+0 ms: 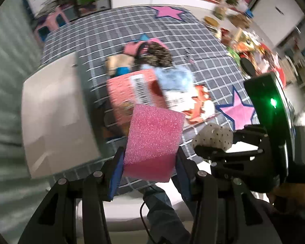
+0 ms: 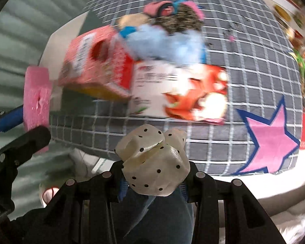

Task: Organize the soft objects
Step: 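Lift the pink foam with the left tool while the right tool lifts the scrunchie, then carry both items over the white box and lower them inside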

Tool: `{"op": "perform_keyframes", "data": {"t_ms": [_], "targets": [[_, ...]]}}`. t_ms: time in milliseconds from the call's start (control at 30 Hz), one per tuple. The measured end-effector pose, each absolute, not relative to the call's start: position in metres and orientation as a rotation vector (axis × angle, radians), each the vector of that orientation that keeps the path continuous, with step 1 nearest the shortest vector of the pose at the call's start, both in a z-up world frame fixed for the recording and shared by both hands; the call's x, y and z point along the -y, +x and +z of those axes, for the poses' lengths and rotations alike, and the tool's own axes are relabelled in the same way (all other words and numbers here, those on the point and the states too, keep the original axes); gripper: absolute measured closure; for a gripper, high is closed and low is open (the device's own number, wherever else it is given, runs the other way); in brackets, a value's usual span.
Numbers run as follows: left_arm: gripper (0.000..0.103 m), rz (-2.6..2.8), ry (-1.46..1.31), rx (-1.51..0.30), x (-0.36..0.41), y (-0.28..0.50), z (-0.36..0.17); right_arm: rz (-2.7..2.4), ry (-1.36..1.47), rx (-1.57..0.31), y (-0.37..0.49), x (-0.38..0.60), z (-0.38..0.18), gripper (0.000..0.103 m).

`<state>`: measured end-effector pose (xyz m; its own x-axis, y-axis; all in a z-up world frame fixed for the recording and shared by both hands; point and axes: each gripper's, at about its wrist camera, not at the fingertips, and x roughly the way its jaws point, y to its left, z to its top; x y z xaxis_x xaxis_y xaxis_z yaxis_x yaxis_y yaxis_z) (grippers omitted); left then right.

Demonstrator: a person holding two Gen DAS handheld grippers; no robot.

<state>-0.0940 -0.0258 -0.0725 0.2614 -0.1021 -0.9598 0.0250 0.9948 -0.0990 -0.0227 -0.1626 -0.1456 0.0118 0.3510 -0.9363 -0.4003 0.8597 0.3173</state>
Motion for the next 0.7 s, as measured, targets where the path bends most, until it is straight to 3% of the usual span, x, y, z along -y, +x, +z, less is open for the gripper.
{"op": "perform_keyframes", "data": {"t_ms": [700], "targets": [[0.051,0.426,-0.313,-1.213,-0.124,-0.153,-0.082,0.865,-0.32,-1.329,-0.06,0.035,-0.099,0.061]]}}
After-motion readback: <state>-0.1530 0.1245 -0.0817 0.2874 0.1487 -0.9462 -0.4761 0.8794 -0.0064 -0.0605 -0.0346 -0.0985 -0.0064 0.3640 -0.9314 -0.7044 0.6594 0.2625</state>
